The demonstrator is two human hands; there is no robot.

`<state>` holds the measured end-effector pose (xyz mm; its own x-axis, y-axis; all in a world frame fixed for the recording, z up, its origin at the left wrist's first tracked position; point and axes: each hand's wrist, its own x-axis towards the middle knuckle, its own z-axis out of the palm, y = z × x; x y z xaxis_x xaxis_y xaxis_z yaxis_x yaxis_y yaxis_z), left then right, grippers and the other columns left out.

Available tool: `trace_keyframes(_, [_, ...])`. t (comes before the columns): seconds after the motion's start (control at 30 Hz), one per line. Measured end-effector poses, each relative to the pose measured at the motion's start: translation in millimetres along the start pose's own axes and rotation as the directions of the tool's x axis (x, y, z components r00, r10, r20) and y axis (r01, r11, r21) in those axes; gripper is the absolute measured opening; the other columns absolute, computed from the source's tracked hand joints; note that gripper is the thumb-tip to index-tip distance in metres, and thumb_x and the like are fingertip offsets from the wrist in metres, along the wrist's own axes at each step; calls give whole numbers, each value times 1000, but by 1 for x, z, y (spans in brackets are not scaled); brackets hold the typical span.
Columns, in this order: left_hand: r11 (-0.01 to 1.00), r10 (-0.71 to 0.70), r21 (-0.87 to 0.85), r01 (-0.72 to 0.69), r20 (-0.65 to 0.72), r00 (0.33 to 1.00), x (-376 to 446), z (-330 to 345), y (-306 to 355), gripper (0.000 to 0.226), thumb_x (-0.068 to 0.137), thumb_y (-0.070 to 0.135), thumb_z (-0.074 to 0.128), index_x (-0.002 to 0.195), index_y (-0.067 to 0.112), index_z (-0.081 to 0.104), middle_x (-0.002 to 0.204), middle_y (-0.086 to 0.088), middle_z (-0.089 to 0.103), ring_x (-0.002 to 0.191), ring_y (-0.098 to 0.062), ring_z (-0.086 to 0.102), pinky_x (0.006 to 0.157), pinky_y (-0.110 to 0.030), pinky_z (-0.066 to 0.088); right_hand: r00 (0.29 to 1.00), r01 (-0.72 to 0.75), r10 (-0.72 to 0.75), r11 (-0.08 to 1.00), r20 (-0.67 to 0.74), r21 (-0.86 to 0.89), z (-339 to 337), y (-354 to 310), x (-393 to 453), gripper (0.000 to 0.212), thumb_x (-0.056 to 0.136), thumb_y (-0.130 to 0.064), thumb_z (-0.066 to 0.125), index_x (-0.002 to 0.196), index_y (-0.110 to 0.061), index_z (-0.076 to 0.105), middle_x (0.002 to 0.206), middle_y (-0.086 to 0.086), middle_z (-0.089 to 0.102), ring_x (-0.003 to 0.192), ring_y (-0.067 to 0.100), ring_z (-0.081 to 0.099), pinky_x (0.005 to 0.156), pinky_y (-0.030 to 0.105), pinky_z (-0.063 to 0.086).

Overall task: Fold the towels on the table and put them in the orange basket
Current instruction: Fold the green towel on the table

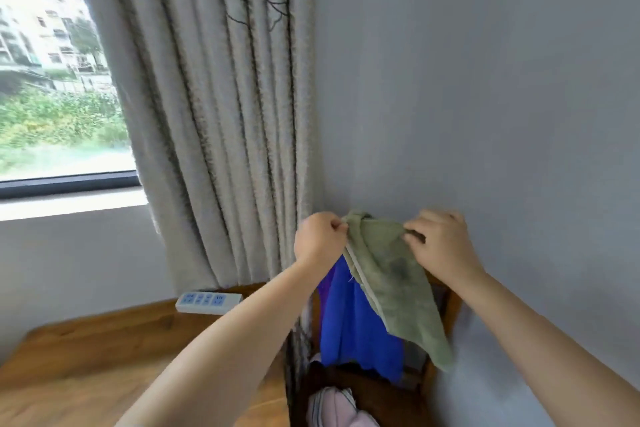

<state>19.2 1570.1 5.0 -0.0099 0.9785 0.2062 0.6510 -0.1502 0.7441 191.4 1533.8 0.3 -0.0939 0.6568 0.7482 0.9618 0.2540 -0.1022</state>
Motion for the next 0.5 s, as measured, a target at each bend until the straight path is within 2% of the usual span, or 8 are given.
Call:
trace_keyframes(0.27, [998, 0, 63, 13, -207, 978, -86, -137, -64, 19, 88, 21, 56, 92, 11, 71, 96, -8, 69, 93, -27, 61, 73, -28, 46, 988, 88, -113, 971, 104, 220, -27, -150, -17, 5, 67, 7, 71, 71, 5, 72, 67, 21, 67, 66, 36, 65, 71, 45, 48])
trace_keyframes(0.37, [990, -23, 133, 56, -236, 972, -119, -174, -102, 19, 88, 21, 56, 91, 12, 72, 95, -6, 70, 91, -25, 62, 73, -30, 49, 972, 57, -131, 938, 197, 342, -18, -200, -37, 7, 73, 3, 69, 78, 5, 72, 76, 23, 68, 77, 36, 63, 77, 48, 47])
trace_keyframes(0.5, [960, -140, 203, 192, -246, 959, -162, -213, -167, 19, 87, 24, 58, 94, 13, 71, 101, -6, 69, 98, -24, 61, 78, -28, 47, 905, -6, -190, 889, 381, 459, 12, -267, -71, 13, 77, -4, 68, 88, 2, 73, 87, 19, 68, 87, 32, 62, 88, 46, 43])
